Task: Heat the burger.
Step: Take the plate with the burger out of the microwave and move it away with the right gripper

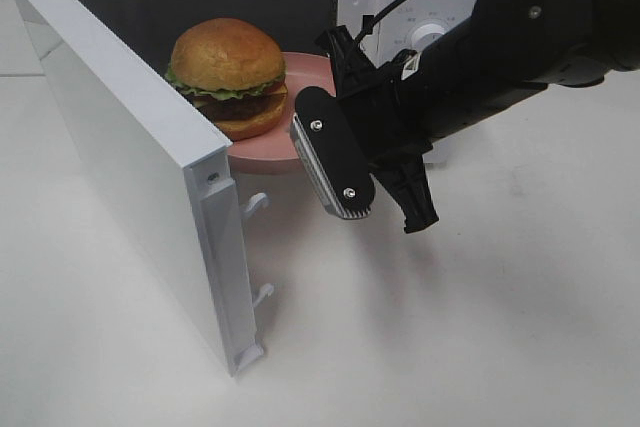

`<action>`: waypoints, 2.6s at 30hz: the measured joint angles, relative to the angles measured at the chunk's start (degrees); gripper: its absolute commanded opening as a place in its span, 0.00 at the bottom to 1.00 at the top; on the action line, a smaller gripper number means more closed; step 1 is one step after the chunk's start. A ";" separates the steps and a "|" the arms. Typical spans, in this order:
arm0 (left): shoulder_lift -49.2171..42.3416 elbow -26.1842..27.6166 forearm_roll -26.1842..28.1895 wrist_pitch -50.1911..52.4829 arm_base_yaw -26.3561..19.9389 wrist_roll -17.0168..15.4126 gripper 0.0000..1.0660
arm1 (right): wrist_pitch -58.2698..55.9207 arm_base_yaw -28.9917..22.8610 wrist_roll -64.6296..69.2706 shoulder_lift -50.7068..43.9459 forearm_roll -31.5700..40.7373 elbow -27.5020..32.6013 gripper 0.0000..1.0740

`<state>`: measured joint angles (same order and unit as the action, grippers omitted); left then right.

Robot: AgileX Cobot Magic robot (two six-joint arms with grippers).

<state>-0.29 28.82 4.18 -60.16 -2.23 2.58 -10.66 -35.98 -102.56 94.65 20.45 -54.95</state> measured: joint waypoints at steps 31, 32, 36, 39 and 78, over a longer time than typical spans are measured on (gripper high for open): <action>0.00 0.00 0.00 0.00 0.00 0.00 0.94 | -0.46 0.06 3.44 -26.13 3.38 20.80 0.00; 0.00 0.00 0.00 0.00 0.00 0.00 0.94 | -0.46 0.06 3.44 -26.13 3.38 20.80 0.00; 0.00 0.00 0.00 0.00 0.00 0.00 0.94 | -2.29 0.06 5.16 -29.91 1.66 22.86 0.00; 0.00 0.00 0.00 0.00 0.00 0.00 0.94 | -4.58 0.06 9.74 -33.80 -2.46 24.24 0.00; 0.00 0.00 0.00 0.00 0.00 0.00 0.94 | -33.92 0.06 89.61 -52.37 -56.49 26.24 0.00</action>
<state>-0.29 28.82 4.18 -60.16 -2.23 2.58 -44.58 -35.92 -12.95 42.28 -36.04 -28.71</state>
